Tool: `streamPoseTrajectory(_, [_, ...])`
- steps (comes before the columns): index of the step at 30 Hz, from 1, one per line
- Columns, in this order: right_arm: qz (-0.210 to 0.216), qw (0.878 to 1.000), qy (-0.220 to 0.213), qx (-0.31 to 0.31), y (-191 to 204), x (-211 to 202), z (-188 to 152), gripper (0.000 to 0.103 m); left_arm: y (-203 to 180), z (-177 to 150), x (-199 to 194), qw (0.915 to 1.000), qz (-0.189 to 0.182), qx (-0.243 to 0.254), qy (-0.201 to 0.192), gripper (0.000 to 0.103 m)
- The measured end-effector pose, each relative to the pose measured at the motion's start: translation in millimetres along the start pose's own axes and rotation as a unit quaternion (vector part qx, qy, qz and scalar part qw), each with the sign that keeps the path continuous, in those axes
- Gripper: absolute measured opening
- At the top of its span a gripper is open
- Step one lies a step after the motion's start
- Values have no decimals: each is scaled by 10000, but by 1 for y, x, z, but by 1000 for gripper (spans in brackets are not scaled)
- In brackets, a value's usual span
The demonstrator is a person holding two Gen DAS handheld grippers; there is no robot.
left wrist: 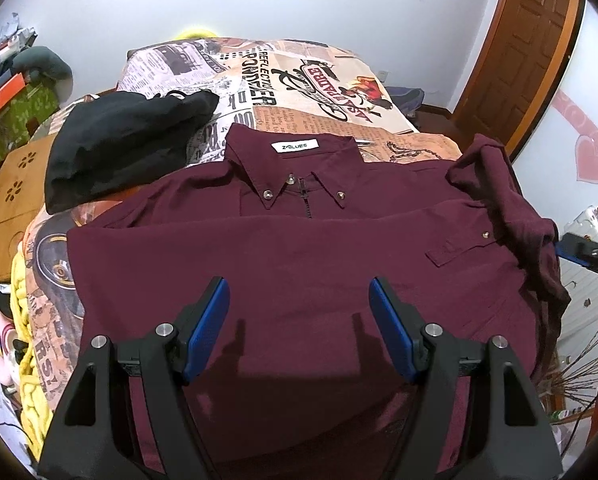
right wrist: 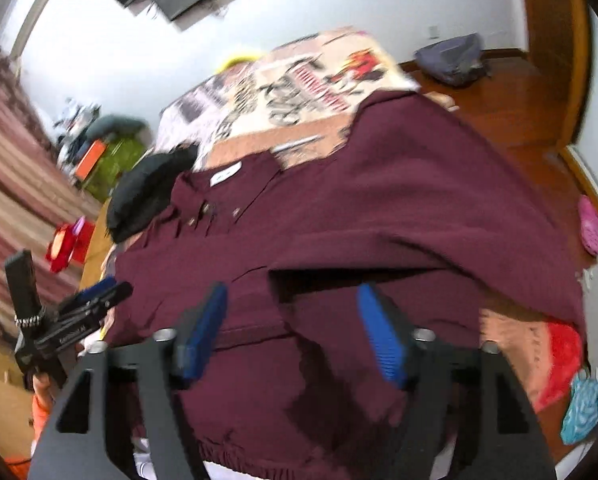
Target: Fold large clothes
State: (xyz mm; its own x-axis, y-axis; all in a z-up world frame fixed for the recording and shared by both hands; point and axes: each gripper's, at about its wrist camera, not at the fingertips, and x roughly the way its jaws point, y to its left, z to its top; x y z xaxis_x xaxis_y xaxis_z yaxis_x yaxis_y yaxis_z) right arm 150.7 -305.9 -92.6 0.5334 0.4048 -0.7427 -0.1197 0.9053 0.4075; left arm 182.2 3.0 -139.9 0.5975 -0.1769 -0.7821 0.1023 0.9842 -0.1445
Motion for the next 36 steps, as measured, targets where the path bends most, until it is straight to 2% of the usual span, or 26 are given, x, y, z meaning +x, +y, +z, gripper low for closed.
streamPoseTrajectory(5, [-160, 9973, -358, 626, -30, -19, 1, 69, -6, 1, 3, 10000, -14, 66, 26, 71])
streamPoseTrajectory(11, [-252, 9841, -496, 1689, -87, -24, -6, 69, -12, 2, 4, 9998, 129, 182, -3, 71])
streamPoseTrajectory(16, [-233, 9640, -527, 2597, -131, -14, -19, 69, -15, 1, 9, 9996, 146, 222, 90, 71])
streamPoseTrajectory(18, [-326, 9556, -591, 2867, -142, -11, -23, 69, -16, 2, 10, 9993, 259, 273, 77, 71])
streamPoseTrajectory(20, [-194, 9444, -574, 3233, -155, -4, -27, 69, -16, 4, 10, 9988, 404, 287, 20, 71])
streamPoseTrajectory(22, [50, 9307, -569, 3613, -168, 6, -31, 69, -14, 6, 10, 9990, 387, 245, -1, 71])
streamPoseTrajectory(24, [126, 9235, -703, 3768, -175, 9, -32, 69, -13, 7, 10, 9991, 362, 208, 10, 71])
streamPoseTrajectory(26, [14, 9231, -940, 3729, -176, 9, -26, 68, -13, 8, 11, 9991, 369, 193, 20, 71])
streamPoseTrajectory(28, [-245, 9290, -1138, 3514, -171, 11, -16, 53, -12, 8, 13, 9991, 381, 188, 30, 71])
streamPoseTrajectory(29, [-322, 9316, -1161, 3429, -172, 14, -12, 36, -12, 7, 13, 9991, 380, 179, 33, 71])
streamPoseTrajectory(30, [-440, 9357, -1143, 3309, -170, 16, -6, 25, -11, 7, 13, 9991, 374, 170, 34, 71])
streamPoseTrajectory(32, [-558, 9443, -1149, 3033, -163, 16, 5, 15, -10, 5, 13, 9992, 377, 156, 24, 71])
streamPoseTrajectory(36, [-733, 9585, -1459, 2337, -138, -8, 31, 11, -5, 3, 10, 9990, 416, 135, -19, 71])
